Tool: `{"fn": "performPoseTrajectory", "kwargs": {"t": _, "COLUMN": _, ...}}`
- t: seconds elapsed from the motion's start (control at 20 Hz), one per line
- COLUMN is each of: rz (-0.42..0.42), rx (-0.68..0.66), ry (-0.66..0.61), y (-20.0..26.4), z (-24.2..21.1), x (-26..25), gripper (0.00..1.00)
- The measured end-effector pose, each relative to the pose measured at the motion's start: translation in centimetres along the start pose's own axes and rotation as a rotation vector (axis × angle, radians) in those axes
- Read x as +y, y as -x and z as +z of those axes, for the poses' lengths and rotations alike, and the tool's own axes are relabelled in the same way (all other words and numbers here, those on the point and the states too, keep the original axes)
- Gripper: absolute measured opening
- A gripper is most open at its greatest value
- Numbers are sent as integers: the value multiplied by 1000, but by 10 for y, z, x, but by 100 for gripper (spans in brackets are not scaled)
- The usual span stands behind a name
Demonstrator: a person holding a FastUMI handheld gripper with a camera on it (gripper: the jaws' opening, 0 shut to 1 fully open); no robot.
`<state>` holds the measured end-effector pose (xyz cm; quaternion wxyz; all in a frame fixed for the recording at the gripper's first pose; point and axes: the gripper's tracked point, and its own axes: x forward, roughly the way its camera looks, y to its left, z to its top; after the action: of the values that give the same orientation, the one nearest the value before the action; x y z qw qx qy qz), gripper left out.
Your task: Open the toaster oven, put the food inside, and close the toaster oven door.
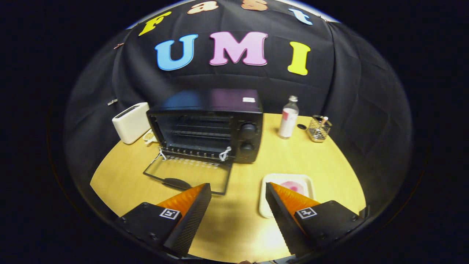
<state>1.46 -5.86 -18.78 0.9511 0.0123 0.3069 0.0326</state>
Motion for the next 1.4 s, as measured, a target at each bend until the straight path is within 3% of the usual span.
{"fn": "performPoseTrajectory", "kwargs": {"t": 0.2, "rz": -58, "rx": 18, "ry": -106, "y": 12, "z": 5, "x": -71, "gripper": 99}}
{"fn": "performPoseTrajectory", "kwargs": {"t": 0.5, "rz": -116, "rx": 100, "ry": -242, "y": -8, "z": -18, "x": -145, "gripper": 100}}
{"fn": "performPoseTrajectory", "kwargs": {"t": 0.95, "rz": -42, "rx": 309, "ry": -206, "y": -55, "z": -87, "x": -166, "gripper": 100}}
{"fn": "performPoseTrajectory", "kwargs": {"t": 1.4, "rz": -13, "rx": 452, "ry": -154, "y": -95, "z": -121, "x": -176, "gripper": 97}}
